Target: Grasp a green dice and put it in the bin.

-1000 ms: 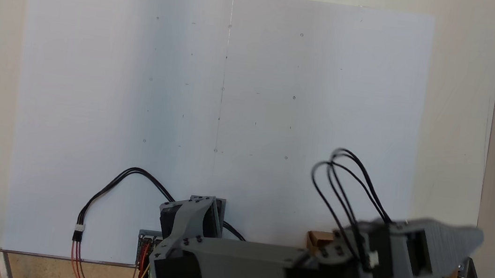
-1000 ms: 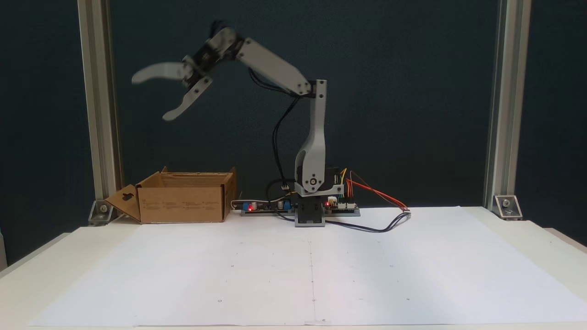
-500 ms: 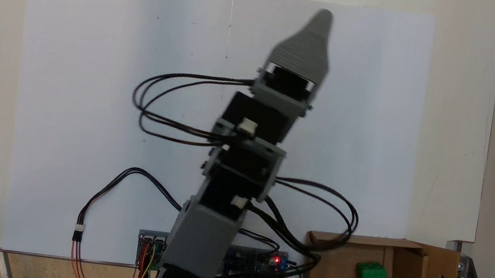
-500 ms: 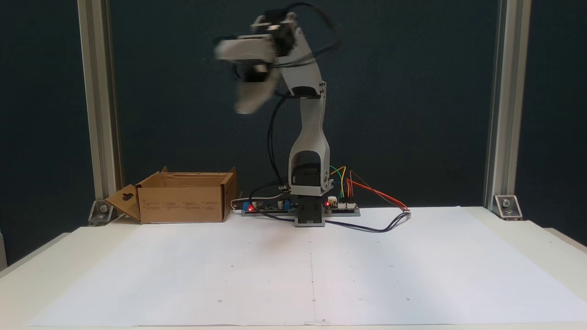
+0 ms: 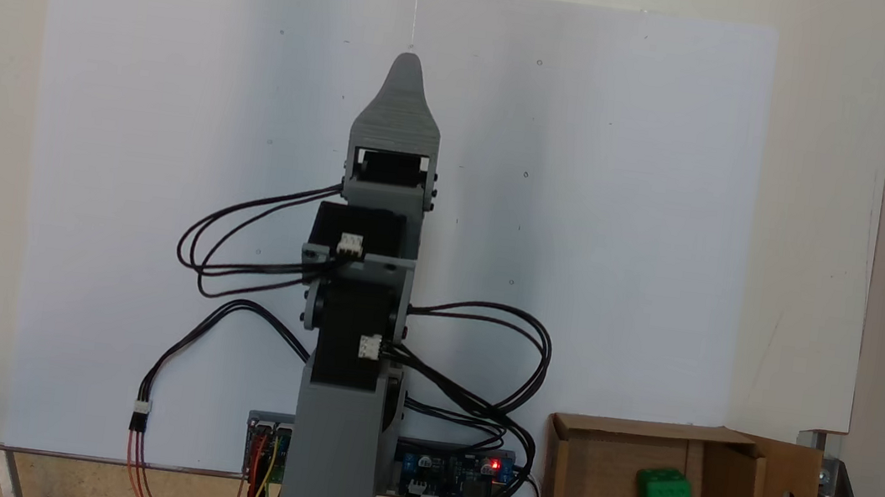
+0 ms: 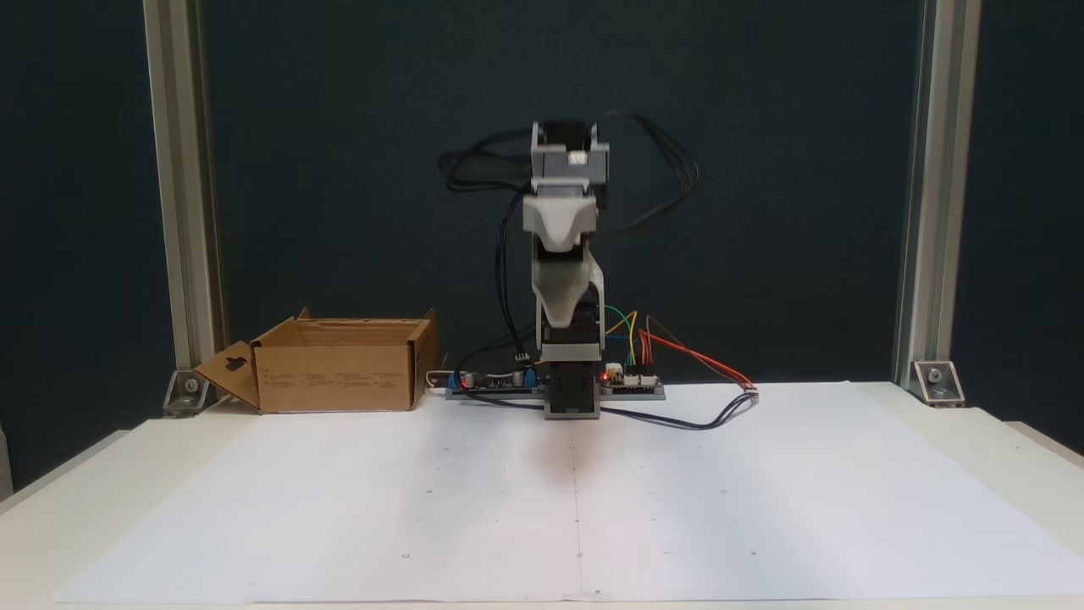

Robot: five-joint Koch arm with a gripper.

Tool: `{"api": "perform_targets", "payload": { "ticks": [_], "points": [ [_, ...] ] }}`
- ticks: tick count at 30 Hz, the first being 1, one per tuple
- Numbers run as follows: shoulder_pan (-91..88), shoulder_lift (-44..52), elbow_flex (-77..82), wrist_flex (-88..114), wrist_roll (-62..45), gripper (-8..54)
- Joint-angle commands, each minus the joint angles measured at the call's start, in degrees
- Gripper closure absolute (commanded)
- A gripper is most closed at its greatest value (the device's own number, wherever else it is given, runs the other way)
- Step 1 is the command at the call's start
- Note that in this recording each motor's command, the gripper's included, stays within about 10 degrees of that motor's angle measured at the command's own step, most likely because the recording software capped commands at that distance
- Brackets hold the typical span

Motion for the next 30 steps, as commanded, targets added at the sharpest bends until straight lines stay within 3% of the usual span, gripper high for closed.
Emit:
{"api": "perform_targets", "payload": {
  "ticks": [1, 9, 30],
  "points": [
    [-0.62, 5.45, 1.85, -9.47, 2.20, 1.5],
    [-0.70, 17.58, 17.93, -29.86, 1.85, -0.1],
    [-0.70, 17.75, 47.29, -79.26, -1.58, 1.7]
  ]
}}
